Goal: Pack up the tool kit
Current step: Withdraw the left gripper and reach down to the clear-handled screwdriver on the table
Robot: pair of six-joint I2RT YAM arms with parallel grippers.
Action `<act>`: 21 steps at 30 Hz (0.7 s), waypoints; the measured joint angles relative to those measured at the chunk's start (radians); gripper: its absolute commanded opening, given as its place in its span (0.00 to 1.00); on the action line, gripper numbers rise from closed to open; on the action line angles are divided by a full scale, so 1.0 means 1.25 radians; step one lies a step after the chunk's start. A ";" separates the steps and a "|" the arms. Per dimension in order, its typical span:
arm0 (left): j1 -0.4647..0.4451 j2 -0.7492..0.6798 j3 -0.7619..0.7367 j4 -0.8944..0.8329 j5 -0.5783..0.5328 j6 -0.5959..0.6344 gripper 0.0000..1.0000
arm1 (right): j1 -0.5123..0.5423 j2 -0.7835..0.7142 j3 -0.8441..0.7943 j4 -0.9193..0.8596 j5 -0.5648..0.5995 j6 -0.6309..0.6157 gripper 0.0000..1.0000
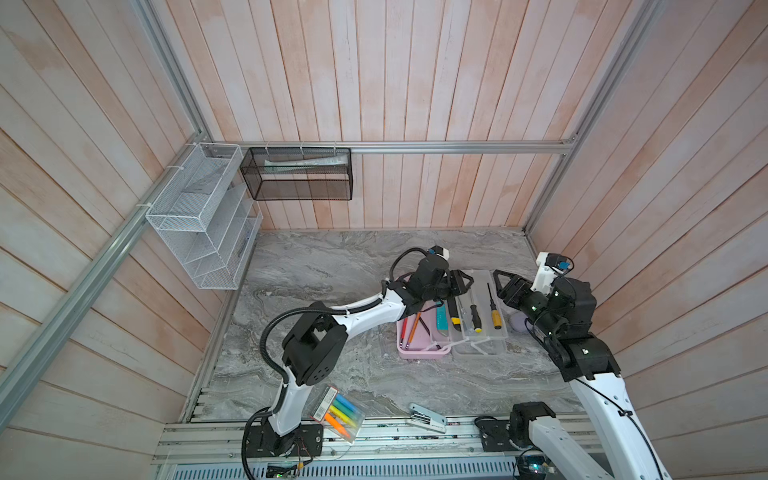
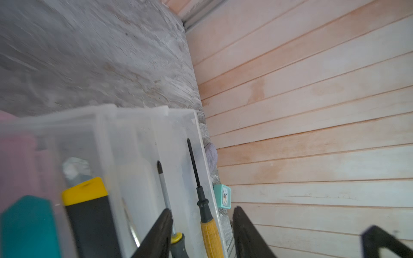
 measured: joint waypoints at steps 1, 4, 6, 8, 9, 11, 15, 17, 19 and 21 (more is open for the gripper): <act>0.006 -0.038 -0.017 -0.026 -0.026 0.027 0.59 | 0.002 0.008 0.000 0.000 -0.005 -0.001 0.61; 0.008 -0.170 -0.079 -0.127 -0.137 0.103 0.60 | 0.026 0.027 0.000 0.000 -0.008 -0.002 0.61; 0.002 -0.267 -0.137 -0.194 -0.220 0.138 0.60 | 0.059 0.038 0.000 0.001 -0.002 -0.004 0.61; -0.001 -0.341 -0.190 -0.255 -0.282 0.153 0.60 | 0.094 0.052 0.000 0.002 0.010 -0.007 0.61; -0.001 -0.377 -0.221 -0.292 -0.314 0.153 0.60 | 0.112 0.060 0.000 0.003 0.018 -0.009 0.61; -0.001 -0.423 -0.272 -0.348 -0.353 0.146 0.60 | 0.146 0.080 0.000 0.005 0.035 -0.013 0.61; -0.009 -0.468 -0.385 -0.433 -0.387 0.105 0.59 | 0.187 0.118 0.000 0.009 0.056 -0.015 0.61; -0.018 -0.466 -0.428 -0.457 -0.390 0.082 0.59 | 0.192 0.129 0.000 0.014 0.062 -0.015 0.61; -0.026 -0.460 -0.461 -0.475 -0.389 0.059 0.58 | 0.193 0.134 0.000 0.016 0.065 -0.015 0.61; -0.032 -0.450 -0.486 -0.482 -0.386 0.038 0.57 | 0.194 0.134 0.000 0.017 0.067 -0.015 0.60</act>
